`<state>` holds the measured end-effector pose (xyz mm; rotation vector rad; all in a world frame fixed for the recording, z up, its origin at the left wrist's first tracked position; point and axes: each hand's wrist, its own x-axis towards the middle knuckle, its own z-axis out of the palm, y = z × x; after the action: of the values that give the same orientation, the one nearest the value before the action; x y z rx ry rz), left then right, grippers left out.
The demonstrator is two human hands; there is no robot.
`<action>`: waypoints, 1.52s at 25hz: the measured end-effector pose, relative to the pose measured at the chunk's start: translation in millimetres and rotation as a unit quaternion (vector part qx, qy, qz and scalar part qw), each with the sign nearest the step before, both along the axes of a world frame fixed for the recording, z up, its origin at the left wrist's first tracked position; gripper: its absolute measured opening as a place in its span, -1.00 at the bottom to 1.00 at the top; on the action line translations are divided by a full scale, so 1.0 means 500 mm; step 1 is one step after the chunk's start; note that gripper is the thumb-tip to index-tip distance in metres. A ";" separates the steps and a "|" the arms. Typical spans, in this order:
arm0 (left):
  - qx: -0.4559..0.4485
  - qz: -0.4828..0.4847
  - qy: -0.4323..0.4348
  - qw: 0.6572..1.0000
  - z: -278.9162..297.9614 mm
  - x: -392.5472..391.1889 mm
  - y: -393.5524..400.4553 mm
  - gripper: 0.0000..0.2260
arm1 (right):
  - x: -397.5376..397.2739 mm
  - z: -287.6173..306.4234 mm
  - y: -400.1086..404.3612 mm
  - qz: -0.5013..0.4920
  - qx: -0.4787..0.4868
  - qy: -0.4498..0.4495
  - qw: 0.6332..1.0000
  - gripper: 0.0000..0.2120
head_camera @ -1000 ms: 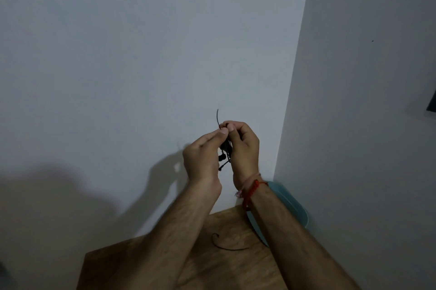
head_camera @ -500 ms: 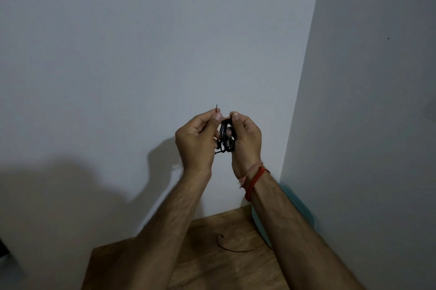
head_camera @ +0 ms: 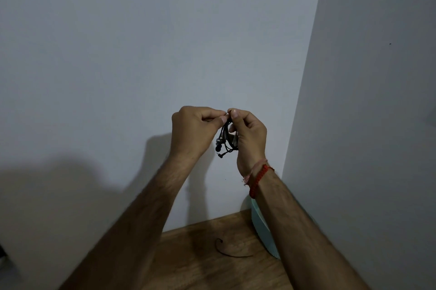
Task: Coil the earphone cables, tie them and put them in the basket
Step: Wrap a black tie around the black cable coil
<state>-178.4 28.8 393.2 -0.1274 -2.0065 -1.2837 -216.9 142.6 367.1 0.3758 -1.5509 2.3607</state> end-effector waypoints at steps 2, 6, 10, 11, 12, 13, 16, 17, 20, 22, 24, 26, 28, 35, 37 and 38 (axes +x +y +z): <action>-0.015 0.008 0.010 1.000 0.006 0.003 -0.002 -0.91 | 0.003 0.004 0.001 0.001 0.005 0.000 1.000 -0.86; -0.049 0.020 0.023 0.998 0.016 0.007 -0.004 -0.91 | 0.006 0.011 -0.002 0.004 0.008 0.003 1.000 -0.89; -0.105 0.023 0.042 0.993 0.024 0.014 -0.003 -0.95 | 0.006 0.015 0.006 0.010 0.017 0.011 1.000 -0.92; -0.120 0.024 0.049 0.991 0.025 0.017 -0.002 -0.95 | 0.007 0.015 0.008 0.013 0.018 0.014 1.000 -0.92; -0.132 0.026 0.055 0.989 0.027 0.020 -0.001 -0.94 | 0.008 0.016 0.009 0.015 0.020 0.017 1.000 -0.91; -0.139 0.028 0.058 0.988 0.028 0.022 0.001 -0.94 | 0.010 0.016 0.011 0.013 0.024 0.020 0.999 -0.91; -0.139 0.032 0.061 0.988 0.032 0.028 0.010 -0.93 | 0.014 0.018 0.018 0.011 0.024 0.027 0.999 -0.91; -0.141 0.033 0.063 0.987 0.033 0.031 0.012 -0.92 | 0.015 0.018 0.020 0.013 0.016 0.025 0.999 -0.92; -0.128 0.040 0.074 0.988 0.031 0.037 0.026 -0.91 | 0.020 0.008 0.021 0.027 -0.024 0.009 0.999 -0.91; -0.101 0.044 0.082 0.990 0.026 0.040 0.038 -0.89 | 0.026 0.000 0.014 0.057 -0.080 -0.004 0.995 -0.87; -0.105 0.044 0.097 0.989 0.018 0.042 0.047 -0.90 | 0.032 -0.003 0.007 0.060 -0.139 -0.022 0.988 -0.89; -0.129 0.046 0.109 0.985 0.013 0.041 0.049 -0.90 | 0.033 -0.001 0.005 0.038 -0.172 -0.042 0.983 -0.93; -0.132 0.035 0.105 0.985 0.013 0.040 0.049 -0.90 | 0.037 0.001 0.007 0.025 -0.186 -0.046 0.981 -0.92; 0.179 -0.064 0.014 0.982 0.008 0.044 0.071 -0.86 | 0.074 0.020 0.005 -0.017 -0.163 -0.003 0.986 -0.90; 0.243 -0.078 0.019 0.967 0.008 0.048 0.074 -0.86 | 0.083 0.023 0.004 -0.017 -0.157 0.009 0.987 -0.86; 0.260 -0.086 0.022 0.962 0.009 0.051 0.076 -0.86 | 0.088 0.024 0.005 -0.014 -0.156 0.009 0.988 -0.86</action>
<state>-152.9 66.6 397.9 -0.0783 -1.5845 -1.8590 -173.1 145.0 379.1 0.2991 -1.1432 2.5159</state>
